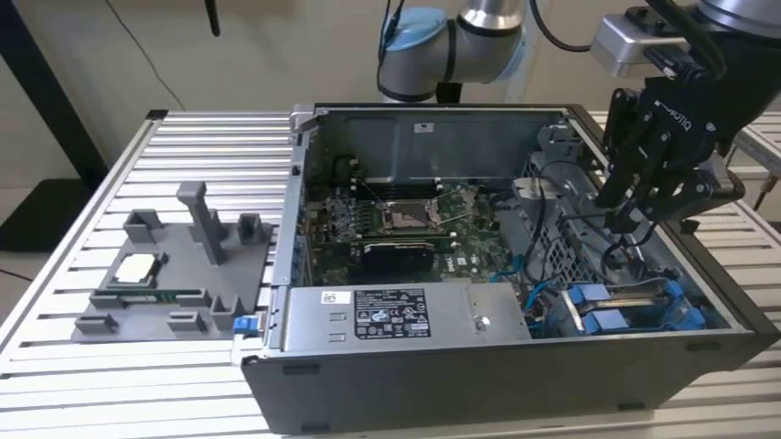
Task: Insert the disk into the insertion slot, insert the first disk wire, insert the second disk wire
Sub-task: 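Insert the first disk wire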
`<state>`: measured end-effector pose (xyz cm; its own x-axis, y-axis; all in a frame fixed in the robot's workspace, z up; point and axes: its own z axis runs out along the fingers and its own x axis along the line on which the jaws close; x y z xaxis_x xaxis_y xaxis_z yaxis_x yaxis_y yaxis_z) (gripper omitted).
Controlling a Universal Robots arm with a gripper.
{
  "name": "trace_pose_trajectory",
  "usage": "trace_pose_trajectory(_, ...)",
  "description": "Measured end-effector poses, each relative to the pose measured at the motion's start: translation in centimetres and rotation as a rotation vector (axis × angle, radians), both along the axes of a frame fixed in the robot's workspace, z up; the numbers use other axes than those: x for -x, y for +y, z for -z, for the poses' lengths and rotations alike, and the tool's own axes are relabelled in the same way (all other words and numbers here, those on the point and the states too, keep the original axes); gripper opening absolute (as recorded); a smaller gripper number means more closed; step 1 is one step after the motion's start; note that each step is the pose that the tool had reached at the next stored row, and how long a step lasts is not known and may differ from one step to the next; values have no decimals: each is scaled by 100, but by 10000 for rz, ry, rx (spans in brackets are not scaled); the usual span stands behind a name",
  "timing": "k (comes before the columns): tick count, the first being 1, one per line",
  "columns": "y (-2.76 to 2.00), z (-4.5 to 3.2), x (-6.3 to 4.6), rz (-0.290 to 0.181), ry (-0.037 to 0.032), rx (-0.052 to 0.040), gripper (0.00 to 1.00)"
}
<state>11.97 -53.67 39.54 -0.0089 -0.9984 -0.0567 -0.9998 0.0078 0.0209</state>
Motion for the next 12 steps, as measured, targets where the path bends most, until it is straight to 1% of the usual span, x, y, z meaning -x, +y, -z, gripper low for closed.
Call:
trace_pose_trajectory(4, 5, 25, -27, -106, -25, -13, 40)
trace_pose_trajectory(6, 5, 34, -35, -180, -50, -14, 40)
trace_pose_trajectory(12, 5, 50, -64, -435, -84, -98, 40)
